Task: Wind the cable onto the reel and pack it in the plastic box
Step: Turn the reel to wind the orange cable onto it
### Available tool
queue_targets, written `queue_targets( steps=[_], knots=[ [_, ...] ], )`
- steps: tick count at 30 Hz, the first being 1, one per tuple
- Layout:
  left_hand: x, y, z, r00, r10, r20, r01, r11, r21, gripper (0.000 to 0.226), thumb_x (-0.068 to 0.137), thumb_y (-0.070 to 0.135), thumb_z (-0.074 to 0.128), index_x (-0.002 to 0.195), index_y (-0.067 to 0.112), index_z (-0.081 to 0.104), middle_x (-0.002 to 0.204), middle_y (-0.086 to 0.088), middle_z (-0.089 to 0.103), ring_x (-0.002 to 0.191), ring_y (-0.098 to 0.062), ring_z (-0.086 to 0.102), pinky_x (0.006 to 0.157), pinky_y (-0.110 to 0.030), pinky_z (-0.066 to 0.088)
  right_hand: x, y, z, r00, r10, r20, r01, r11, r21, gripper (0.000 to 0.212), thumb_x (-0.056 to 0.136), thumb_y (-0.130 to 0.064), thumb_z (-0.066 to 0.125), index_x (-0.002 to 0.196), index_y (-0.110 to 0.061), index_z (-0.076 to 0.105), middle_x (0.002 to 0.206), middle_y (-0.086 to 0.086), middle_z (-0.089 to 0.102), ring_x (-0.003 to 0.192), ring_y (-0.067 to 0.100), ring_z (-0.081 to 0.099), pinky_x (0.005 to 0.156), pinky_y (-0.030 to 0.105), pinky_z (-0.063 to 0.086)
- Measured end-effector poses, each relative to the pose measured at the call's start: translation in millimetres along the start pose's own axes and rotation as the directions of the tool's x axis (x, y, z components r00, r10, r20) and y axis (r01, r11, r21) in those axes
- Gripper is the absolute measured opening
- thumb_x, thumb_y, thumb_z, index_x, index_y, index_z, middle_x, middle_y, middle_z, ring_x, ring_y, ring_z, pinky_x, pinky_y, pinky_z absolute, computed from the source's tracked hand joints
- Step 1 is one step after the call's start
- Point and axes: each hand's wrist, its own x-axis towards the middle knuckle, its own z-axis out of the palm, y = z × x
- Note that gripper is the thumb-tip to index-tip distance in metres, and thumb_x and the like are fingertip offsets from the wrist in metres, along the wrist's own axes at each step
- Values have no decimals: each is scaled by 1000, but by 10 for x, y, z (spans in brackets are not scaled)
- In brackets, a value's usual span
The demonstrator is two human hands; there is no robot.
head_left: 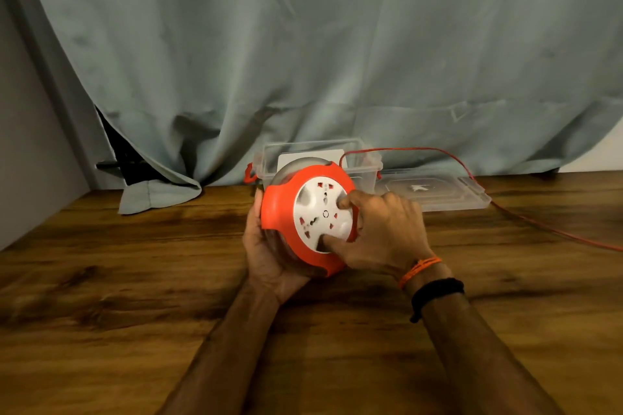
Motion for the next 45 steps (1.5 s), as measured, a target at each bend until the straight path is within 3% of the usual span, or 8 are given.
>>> queue_targets(
  steps=[3, 8, 15, 18, 22, 33, 39, 45],
  knots=[
    [19, -4, -19, 1000, -4, -6, 4, 1000, -2, 74, 80, 73, 44, 123, 19, 72, 128, -14, 68, 118, -34, 65, 99, -56, 50, -21, -189, 116, 986, 163, -47, -161, 986, 43, 77, 55, -89, 37, 79, -20, 63, 85, 1, 68, 84, 23, 63, 71, 30, 45],
    [19, -19, -24, 999, -9, -49, 9, 1000, -5, 72, 78, 71, 48, 121, 20, 73, 127, -15, 69, 114, -34, 67, 90, -53, 56, -24, -313, 184, 939, 344, 4, -337, 919, 206, 88, 54, -91, 37, 89, -14, 63, 93, 6, 69, 86, 26, 66, 73, 40, 56],
    [35, 5, -58, 999, -36, 28, 37, 998, -46, 83, 80, 73, 47, 137, 14, 60, 140, -20, 58, 127, -39, 57, 101, -57, 49, 80, -133, -57, 983, 184, 23, -185, 956, 229, 63, 60, -83, 55, 55, -20, 58, 57, -11, 57, 66, 13, 60, 65, 31, 52],
    [43, -23, -62, 996, -43, 75, 46, 999, -29, 87, 80, 74, 47, 144, 16, 51, 146, -20, 52, 134, -41, 49, 106, -60, 43, 100, 11, -186, 999, -22, 36, 13, 973, 229, 37, 65, -62, 73, 77, -29, 63, 51, -21, 41, 58, 9, 52, 66, 32, 52],
    [40, -21, -63, 991, -47, 122, 52, 998, -39, 82, 79, 74, 50, 139, 17, 58, 142, -19, 57, 128, -39, 56, 102, -60, 46, 102, 78, -225, 982, -126, 142, 101, 980, 168, 59, 66, -50, 72, 119, -32, 53, 61, -25, 32, 69, 20, 58, 78, 39, 53],
    [47, -36, -91, 992, -44, 122, 50, 998, -48, 83, 79, 74, 49, 141, 19, 56, 141, -19, 58, 127, -40, 57, 99, -60, 47, 49, 82, -59, 991, -126, 42, 126, 992, -3, 69, 66, -56, 65, 129, -32, 52, 94, 5, 72, 90, 31, 65, 82, 41, 50],
    [54, -33, -55, 999, 0, 43, 2, 1000, -30, 76, 81, 72, 44, 129, 17, 67, 133, -17, 65, 121, -36, 62, 99, -56, 51, -26, -173, 78, 983, 180, -20, -179, 983, 39, 74, 53, -87, 40, 80, -22, 63, 85, 1, 69, 85, 24, 63, 72, 32, 47],
    [46, -8, -58, 1000, -6, -11, 6, 1000, 7, 71, 79, 72, 42, 117, 21, 75, 126, -12, 70, 114, -32, 67, 92, -51, 56, -16, -308, 164, 920, 384, 74, -391, 890, 233, 76, 59, -78, 64, 101, -14, 62, 103, 8, 69, 95, 28, 65, 79, 43, 56]
  ],
)
